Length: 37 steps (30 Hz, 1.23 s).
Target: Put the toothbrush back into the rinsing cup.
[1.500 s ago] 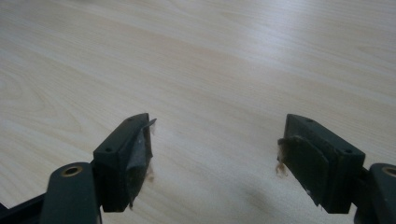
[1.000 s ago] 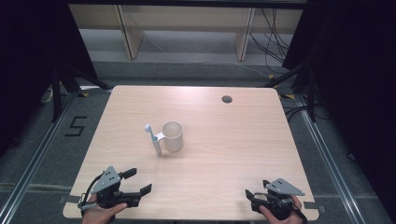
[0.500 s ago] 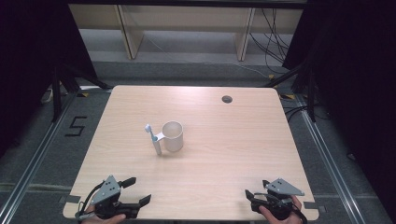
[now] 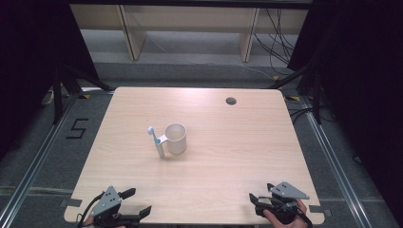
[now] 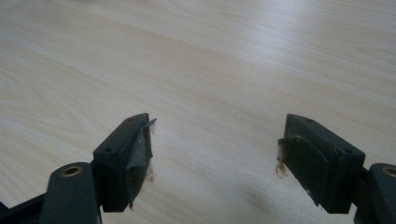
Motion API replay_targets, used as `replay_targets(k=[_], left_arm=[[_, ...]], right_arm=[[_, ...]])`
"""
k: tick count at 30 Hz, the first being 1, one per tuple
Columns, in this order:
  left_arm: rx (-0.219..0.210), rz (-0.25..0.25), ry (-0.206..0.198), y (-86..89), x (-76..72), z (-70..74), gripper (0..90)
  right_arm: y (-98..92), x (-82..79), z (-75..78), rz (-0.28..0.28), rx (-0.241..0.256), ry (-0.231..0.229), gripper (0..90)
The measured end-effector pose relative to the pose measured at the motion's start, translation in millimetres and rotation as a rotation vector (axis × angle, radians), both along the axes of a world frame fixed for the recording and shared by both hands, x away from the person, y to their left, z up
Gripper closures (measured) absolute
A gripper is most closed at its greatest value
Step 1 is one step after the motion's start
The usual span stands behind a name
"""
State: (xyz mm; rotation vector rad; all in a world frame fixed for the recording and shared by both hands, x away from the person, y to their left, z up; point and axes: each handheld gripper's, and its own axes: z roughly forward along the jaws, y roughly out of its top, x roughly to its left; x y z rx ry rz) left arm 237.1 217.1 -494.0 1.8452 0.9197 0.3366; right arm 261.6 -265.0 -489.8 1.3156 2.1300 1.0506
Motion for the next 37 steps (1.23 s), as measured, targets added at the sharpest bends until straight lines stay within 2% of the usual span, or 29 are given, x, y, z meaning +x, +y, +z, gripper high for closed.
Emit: replay_targets(k=[1, 2, 3, 4, 6, 8, 9, 10, 11, 15, 21, 24, 26, 28, 29, 31, 35, 37], left_arm=[[0.016, 0.001, 0.01, 0.9, -1.9, 0.9, 14.7], [0.003, 0.004, 0.006, 0.2, -2.7, -0.1, 14.7], [0.024, 0.0, 0.009, 1.5, -3.7, -0.1, 14.7], [0.01, 0.004, 0.016, 0.6, -5.2, -0.5, 14.7], [0.035, 0.005, 0.027, 1.7, -8.2, -0.3, 14.7], [0.033, -0.009, 0.024, 2.2, -8.7, -2.8, 14.7], [0.057, -0.005, 0.025, 3.2, -9.3, -3.0, 14.7], [0.061, 0.004, 0.029, 3.4, -10.0, -4.2, 14.8], [0.076, -0.007, 0.031, 5.3, -9.6, -5.1, 14.7], [0.074, -0.001, 0.048, 6.3, -11.8, -6.8, 14.7], [0.112, 0.001, 0.066, 11.0, -15.6, -7.6, 14.8], [0.082, 0.014, 0.064, 11.0, -17.4, -7.8, 14.8], [0.097, 0.015, 0.063, 12.5, -18.0, -7.0, 14.8], [0.084, 0.018, 0.064, 11.7, -17.6, -7.8, 14.8], [0.099, 0.01, 0.062, 12.9, -17.1, -7.5, 14.8], [0.095, 0.017, 0.06, 12.6, -17.1, -7.6, 14.8], [0.099, 0.016, 0.069, 12.4, -17.0, -8.0, 14.8], [0.093, 0.007, 0.06, 12.4, -16.5, -8.0, 14.8]], right_arm=[[-0.3, 0.3, 0.1, 0.005, -0.005, -0.005, 25.2], [0.0, 0.1, 0.0, 0.001, -0.001, -0.001, 25.2], [0.2, -0.1, 0.0, -0.001, 0.0, 0.003, 25.2], [0.3, -0.1, 0.0, 0.0, 0.001, 0.003, 25.2], [-0.1, 0.5, -0.5, 0.005, -0.005, -0.008, 25.1], [0.1, 0.0, 0.2, 0.002, -0.005, 0.001, 25.1], [0.2, 0.1, 0.2, 0.002, -0.004, 0.001, 25.2], [0.3, 0.2, 0.1, 0.001, -0.001, 0.0, 25.1], [0.3, 0.2, 0.1, 0.001, 0.0, 0.0, 25.2], [0.4, -0.1, 0.3, 0.003, -0.002, 0.0, 25.1], [1.2, 0.0, 0.2, 0.01, 0.003, -0.002, 25.0], [1.5, 0.0, 0.3, 0.013, 0.0, -0.003, 25.0], [1.6, 0.1, 0.1, 0.015, 0.002, -0.001, 25.0], [1.4, 0.0, 0.5, 0.01, -0.008, -0.009, 25.0], [1.4, 0.2, 0.3, 0.011, -0.009, -0.012, 25.0], [2.4, 0.0, -0.1, 0.017, 0.007, 0.008, 25.0], [2.1, 0.3, -0.1, 0.018, 0.004, 0.003, 25.0], [2.2, 0.3, 0.0, 0.017, 0.005, 0.003, 25.0]])
